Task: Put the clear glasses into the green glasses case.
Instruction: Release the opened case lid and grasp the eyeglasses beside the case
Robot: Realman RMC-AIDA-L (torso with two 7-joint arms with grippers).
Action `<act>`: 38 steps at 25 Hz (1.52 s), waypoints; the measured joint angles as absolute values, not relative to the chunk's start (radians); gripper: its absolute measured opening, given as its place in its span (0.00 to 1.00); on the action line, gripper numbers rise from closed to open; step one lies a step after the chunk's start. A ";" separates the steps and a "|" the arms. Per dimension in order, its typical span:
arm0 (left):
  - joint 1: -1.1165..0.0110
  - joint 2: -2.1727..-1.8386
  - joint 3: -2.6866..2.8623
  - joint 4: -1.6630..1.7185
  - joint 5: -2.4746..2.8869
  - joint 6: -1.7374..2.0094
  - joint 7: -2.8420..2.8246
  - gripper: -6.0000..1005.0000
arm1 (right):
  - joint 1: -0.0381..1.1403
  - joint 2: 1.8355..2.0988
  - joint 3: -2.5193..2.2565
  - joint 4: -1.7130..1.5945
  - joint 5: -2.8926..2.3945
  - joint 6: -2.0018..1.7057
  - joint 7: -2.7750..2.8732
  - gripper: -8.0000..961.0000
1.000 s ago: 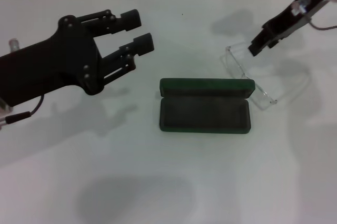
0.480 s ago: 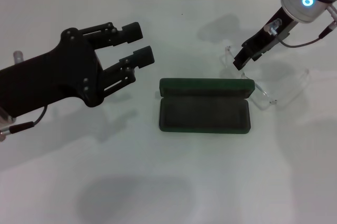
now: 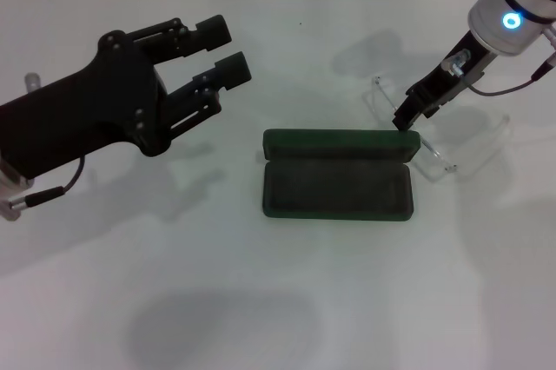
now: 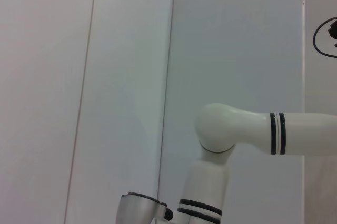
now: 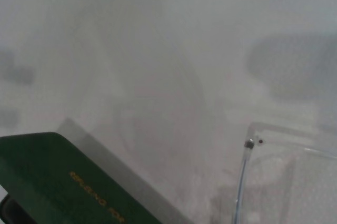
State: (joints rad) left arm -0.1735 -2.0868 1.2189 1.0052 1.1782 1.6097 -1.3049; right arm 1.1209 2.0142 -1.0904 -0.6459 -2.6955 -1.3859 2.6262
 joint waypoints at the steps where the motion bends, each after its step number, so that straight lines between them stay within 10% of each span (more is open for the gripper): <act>1: -0.178 -2.087 1.219 1.004 1.180 1.610 -1.304 0.43 | 1.119 2.014 -1.096 -0.646 -2.695 -1.383 2.626 0.47; 38: -0.235 -2.085 1.203 0.874 1.170 1.611 -1.275 0.43 | 1.139 2.028 -1.203 -0.564 -2.654 -1.278 2.622 0.45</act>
